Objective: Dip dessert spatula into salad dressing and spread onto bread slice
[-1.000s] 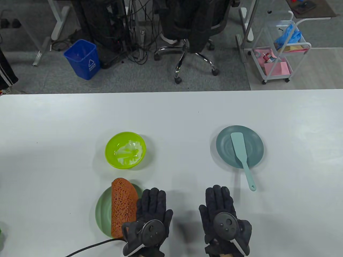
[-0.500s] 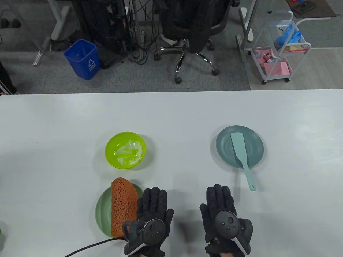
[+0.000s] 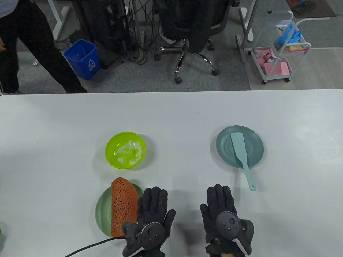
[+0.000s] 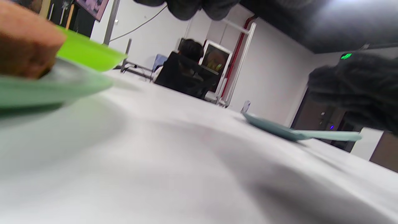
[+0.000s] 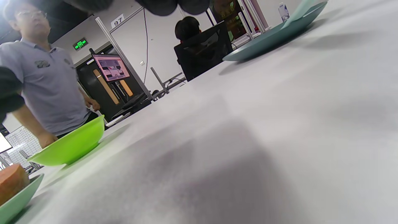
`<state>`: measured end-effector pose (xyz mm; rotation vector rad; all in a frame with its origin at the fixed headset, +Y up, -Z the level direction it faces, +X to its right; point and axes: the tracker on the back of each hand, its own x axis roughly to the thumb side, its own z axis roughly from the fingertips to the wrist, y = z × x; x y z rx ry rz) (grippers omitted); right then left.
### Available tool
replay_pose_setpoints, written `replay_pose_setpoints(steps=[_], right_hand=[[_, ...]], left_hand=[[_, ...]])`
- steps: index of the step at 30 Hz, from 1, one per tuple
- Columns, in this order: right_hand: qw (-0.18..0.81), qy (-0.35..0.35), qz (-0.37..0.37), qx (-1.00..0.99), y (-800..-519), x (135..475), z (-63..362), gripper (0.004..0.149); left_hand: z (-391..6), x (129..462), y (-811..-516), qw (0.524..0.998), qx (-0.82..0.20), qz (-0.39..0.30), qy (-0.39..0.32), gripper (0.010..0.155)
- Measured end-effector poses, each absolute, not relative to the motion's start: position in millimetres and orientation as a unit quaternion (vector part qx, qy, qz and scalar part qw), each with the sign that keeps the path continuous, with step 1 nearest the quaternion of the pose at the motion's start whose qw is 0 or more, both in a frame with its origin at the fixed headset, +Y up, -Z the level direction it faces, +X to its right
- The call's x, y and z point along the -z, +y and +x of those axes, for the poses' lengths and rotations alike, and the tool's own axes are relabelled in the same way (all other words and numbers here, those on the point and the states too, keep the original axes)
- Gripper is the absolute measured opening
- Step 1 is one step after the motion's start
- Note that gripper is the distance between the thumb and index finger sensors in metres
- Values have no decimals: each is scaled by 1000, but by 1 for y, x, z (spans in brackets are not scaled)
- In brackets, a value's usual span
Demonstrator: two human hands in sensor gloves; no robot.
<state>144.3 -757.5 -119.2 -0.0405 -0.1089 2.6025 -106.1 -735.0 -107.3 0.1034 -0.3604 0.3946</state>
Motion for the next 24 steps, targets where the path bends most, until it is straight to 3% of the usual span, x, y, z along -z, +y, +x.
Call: replay_pose_setpoints(steps=[5, 15, 20, 24], right_hand=[[271, -37, -16, -962, -758, 121, 145, 65], [285, -36, -18, -958, -758, 122, 148, 66], [284, -40, -18, -958, -757, 122, 148, 65], [286, -40, -21, -957, -757, 122, 149, 66]], left_hand=[[-122, 105, -709, 954, -216, 125, -165, 70], [-216, 113, -666, 961, -249, 107, -58, 69], [-264, 124, -672, 976, -203, 83, 14, 69], [-292, 132, -697, 986, -153, 7, 68, 71]])
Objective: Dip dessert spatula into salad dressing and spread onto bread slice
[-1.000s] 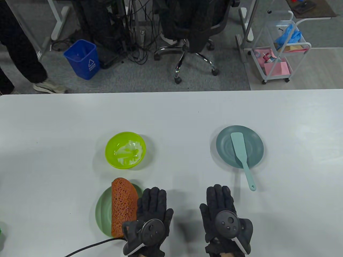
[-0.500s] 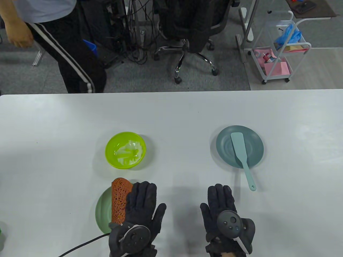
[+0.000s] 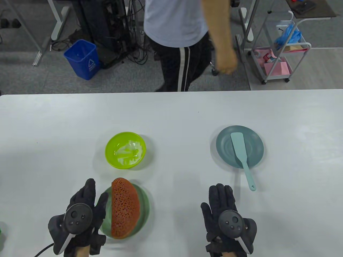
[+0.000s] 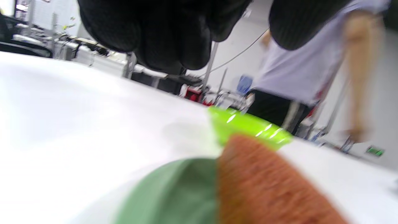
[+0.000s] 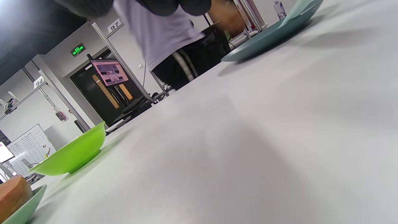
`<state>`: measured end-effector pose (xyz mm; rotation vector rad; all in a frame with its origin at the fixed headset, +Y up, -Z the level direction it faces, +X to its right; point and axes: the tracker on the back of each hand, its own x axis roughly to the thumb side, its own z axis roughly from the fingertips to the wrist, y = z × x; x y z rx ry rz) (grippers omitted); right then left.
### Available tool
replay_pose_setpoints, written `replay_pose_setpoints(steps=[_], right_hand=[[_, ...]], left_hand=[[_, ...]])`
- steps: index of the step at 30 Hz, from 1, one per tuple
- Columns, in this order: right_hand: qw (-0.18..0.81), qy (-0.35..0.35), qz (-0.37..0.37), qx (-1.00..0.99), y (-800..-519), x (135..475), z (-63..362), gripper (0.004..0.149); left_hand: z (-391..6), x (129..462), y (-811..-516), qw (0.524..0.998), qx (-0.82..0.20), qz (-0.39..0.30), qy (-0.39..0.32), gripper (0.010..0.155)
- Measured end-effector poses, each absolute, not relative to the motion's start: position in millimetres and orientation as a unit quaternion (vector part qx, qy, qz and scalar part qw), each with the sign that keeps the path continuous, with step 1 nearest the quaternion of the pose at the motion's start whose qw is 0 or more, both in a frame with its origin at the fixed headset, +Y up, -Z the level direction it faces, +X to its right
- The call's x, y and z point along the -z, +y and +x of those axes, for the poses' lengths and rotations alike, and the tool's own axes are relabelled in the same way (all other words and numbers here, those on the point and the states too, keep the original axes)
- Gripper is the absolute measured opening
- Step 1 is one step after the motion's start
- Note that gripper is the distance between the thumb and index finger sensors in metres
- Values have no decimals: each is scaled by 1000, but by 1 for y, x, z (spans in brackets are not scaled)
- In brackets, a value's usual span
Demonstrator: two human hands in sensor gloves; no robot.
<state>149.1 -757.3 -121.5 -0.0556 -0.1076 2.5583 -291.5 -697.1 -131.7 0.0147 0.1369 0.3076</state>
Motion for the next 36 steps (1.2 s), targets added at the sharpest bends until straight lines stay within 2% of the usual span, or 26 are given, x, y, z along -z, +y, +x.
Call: replay_pose_setpoints(steps=[6, 9, 17, 25, 36], right_hand=[[289, -37, -23, -956, -757, 122, 149, 66], [288, -37, -22, -956, -757, 122, 149, 66], [292, -37, -25, -955, -757, 122, 151, 66], [293, -37, -29, -955, -757, 123, 151, 63], [299, -33, -35, -953, -757, 124, 153, 63]], left_hand=[[-309, 139, -739, 979, -140, -102, 110, 72], [-312, 140, -752, 976, -133, -129, 117, 69], [-307, 141, -761, 982, -107, -108, 112, 50], [-286, 143, -759, 984, -120, -95, 88, 41], [-200, 154, -762, 985, -140, -97, 24, 41]])
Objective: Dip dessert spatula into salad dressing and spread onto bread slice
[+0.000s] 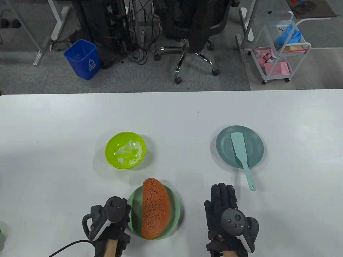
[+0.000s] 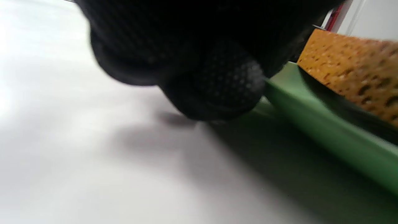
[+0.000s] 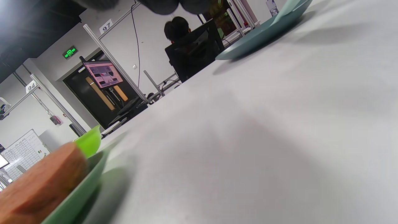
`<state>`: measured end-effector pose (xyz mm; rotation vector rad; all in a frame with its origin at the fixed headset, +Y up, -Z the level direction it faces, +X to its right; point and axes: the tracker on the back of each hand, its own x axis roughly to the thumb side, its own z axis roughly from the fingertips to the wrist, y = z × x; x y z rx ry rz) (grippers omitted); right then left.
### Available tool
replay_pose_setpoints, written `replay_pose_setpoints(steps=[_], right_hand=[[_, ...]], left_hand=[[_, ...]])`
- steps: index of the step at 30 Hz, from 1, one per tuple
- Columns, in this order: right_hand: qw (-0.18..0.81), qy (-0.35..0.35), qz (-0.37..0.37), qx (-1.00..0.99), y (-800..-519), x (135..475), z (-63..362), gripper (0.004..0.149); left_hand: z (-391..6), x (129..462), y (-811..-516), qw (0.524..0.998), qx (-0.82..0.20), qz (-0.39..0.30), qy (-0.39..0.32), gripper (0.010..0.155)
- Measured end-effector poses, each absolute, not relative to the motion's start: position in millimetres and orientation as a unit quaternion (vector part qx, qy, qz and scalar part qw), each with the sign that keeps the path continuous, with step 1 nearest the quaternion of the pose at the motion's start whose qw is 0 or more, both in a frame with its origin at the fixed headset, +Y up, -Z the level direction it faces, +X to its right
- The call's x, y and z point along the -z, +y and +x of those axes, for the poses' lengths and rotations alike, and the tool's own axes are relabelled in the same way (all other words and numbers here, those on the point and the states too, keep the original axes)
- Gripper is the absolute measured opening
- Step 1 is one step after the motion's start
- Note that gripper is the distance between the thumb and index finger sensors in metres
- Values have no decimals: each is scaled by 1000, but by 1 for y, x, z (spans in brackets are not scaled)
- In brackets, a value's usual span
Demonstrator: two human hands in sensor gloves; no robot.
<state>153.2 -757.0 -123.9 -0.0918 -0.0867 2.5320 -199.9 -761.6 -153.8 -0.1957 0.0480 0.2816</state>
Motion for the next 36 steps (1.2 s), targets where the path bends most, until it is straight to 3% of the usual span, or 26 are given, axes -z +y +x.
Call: replay_pose_setpoints(steps=[7, 13, 20, 30, 32, 34, 36], right_hand=[[308, -38, -36, -950, -756, 123, 156, 63], [310, -39, -35, -949, -756, 123, 156, 63], [311, -38, -35, -949, -756, 123, 156, 63], [308, -38, -34, -950, -756, 123, 156, 63], [308, -38, -34, -950, -756, 123, 155, 63], [307, -40, -34, -950, -756, 122, 155, 63], [306, -42, -33, -950, -756, 122, 155, 63]], left_hand=[[-136, 156, -763, 986, -136, -99, -23, 42], [-110, 155, -765, 984, -145, -91, -40, 43], [-113, 151, -768, 985, -143, -82, -56, 46], [-127, 132, -753, 991, -103, 29, -82, 67], [-128, 130, -759, 988, -117, 42, -86, 68], [-129, 131, -759, 988, -131, 13, -85, 69], [-129, 130, -757, 984, -138, 41, -100, 69]])
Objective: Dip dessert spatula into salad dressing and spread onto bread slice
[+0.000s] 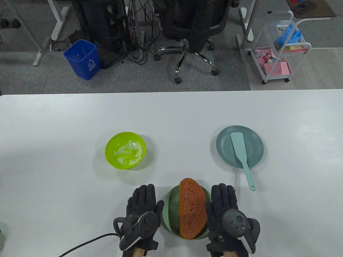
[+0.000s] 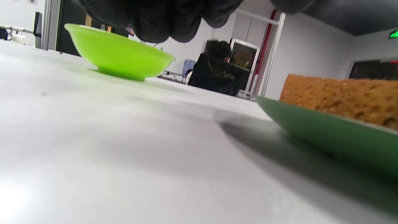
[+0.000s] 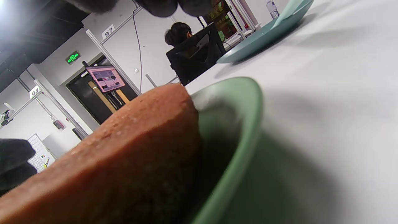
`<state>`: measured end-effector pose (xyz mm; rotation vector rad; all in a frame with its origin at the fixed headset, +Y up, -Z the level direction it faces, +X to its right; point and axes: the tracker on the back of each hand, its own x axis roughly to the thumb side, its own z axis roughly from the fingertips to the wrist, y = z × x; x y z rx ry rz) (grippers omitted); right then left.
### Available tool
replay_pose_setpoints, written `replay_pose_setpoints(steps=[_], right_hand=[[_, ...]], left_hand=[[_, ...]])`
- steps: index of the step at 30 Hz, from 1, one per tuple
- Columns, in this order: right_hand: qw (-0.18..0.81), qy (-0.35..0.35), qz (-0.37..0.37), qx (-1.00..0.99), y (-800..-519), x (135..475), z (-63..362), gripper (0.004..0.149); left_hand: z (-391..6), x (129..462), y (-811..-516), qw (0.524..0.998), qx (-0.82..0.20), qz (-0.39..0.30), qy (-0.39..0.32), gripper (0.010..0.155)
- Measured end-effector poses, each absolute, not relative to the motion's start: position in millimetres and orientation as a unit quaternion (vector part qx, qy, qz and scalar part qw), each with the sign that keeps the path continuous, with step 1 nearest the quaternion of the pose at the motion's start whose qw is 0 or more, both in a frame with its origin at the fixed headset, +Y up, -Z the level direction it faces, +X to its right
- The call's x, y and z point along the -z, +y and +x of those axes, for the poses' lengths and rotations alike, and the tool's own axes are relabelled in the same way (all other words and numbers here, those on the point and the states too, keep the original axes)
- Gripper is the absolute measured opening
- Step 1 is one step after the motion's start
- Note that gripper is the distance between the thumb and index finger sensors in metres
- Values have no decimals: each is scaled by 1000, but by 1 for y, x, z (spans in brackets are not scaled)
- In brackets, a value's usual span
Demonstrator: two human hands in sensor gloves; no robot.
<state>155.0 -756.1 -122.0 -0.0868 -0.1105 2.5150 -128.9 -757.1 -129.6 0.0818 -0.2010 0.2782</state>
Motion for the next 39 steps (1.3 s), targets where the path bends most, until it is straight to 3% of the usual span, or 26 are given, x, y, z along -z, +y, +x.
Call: replay_pose_setpoints(steps=[8, 15, 23, 30, 35, 39], right_hand=[[311, -52, -26, -949, -753, 123, 154, 63], [311, -81, -37, -946, -734, 132, 158, 63], [244, -54, -112, -962, -698, 166, 208, 64], [238, -21, -162, -958, -708, 184, 261, 65], [148, -7, -170, -974, -716, 194, 288, 65], [189, 31, -177, -965, -727, 201, 304, 63]], left_hand=[[-121, 127, -747, 983, -127, 48, -124, 67], [-125, 127, -743, 983, -135, 43, -119, 67], [-132, 129, -743, 980, -160, 26, -114, 67], [-134, 132, -744, 979, -168, 27, -112, 66], [-138, 132, -742, 977, -182, 30, -110, 66], [-140, 133, -742, 976, -185, 32, -108, 66]])
